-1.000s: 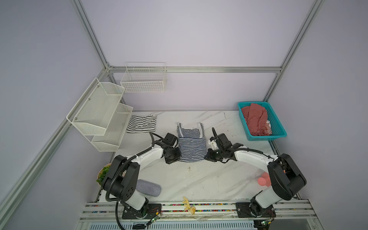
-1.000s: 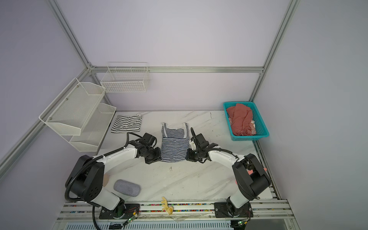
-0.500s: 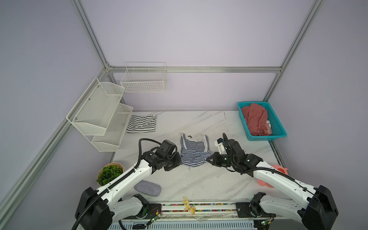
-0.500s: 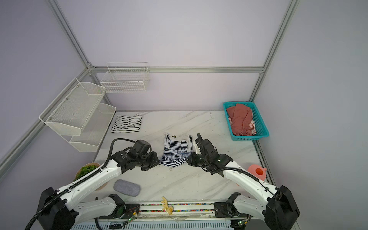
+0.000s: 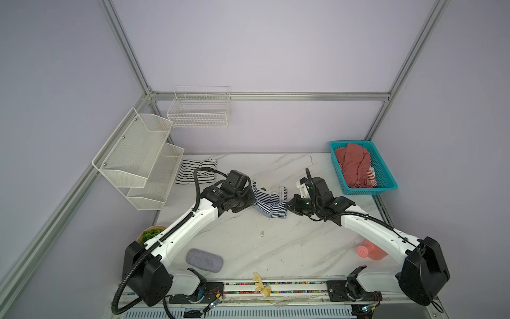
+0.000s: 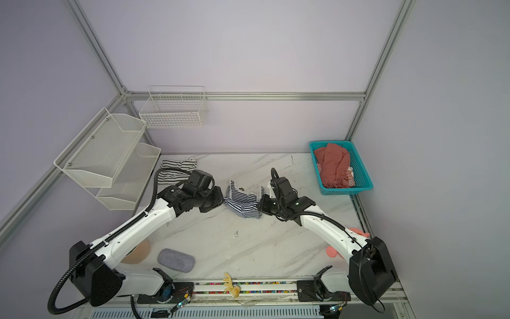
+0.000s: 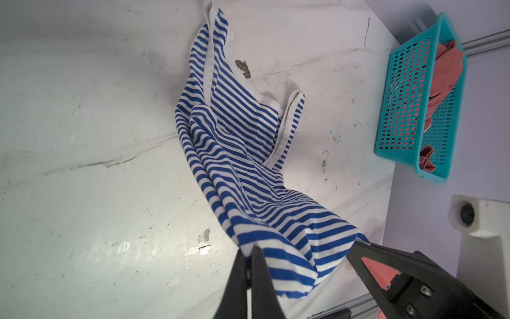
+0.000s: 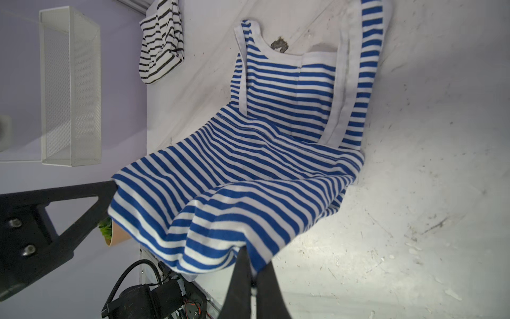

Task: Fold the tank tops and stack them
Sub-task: 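Lift the folded blue top with both grippers and carry it toward the shelf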

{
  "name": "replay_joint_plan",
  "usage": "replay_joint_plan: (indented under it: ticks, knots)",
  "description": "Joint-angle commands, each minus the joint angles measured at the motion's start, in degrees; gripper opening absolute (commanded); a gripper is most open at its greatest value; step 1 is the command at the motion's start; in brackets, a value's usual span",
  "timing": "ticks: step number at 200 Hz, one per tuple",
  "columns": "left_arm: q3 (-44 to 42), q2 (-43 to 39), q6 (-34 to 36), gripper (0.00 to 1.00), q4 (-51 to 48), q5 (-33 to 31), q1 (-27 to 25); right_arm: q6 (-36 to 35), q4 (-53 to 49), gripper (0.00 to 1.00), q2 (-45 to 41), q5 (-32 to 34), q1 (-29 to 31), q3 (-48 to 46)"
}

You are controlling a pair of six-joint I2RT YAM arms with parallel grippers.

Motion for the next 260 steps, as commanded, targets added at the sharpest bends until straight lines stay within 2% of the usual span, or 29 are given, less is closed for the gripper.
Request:
replay_joint_plan:
  ticks: [1, 11, 42, 64, 94, 134, 173, 217, 260]
  knots:
    - [7.8, 1.4, 3.5, 0.0, 0.1, 1.5, 0.9, -2.2, -0.3, 0.0, 0.8, -1.7, -2.2, 2.9]
    - [8.9, 3.8, 3.8, 0.0, 0.0, 2.2, 1.0, -2.8, -0.4, 0.0, 1.2, -2.0, -2.6, 3.8]
    - [8.3, 4.4, 2.9, 0.0, -0.7, 4.8, 0.9, -3.5, -0.5, 0.0, 0.7, -3.4, -2.7, 3.7]
    - [4.2, 2.5, 0.9, 0.0, -0.5, 4.5, -0.2, -3.6, -0.8, 0.0, -1.5, -3.4, -2.7, 1.3]
    - [-1.2, -4.2, -2.0, 0.0, -0.5, 4.1, -1.8, -1.4, 0.1, 0.0, -5.8, -4.3, -2.6, -2.5]
    - [-1.9, -6.9, -2.2, 0.0, -0.7, 2.2, -2.1, -0.5, 1.4, 0.0, -6.2, -5.7, -2.7, -2.7]
    - [0.0, -4.8, 0.1, 0.0, 0.4, 0.6, 1.1, -4.5, 1.2, 0.0, 4.3, -7.8, -4.0, 3.6]
    - [-1.6, -1.9, 0.8, 0.0, 3.2, 5.3, 9.6, -9.2, 0.5, 0.0, 17.6, -11.6, -4.9, 16.7]
    - [-4.1, 1.3, 2.3, 0.0, 8.2, 7.1, 15.0, -11.7, -0.4, 0.0, 32.0, -16.1, -5.4, 29.8]
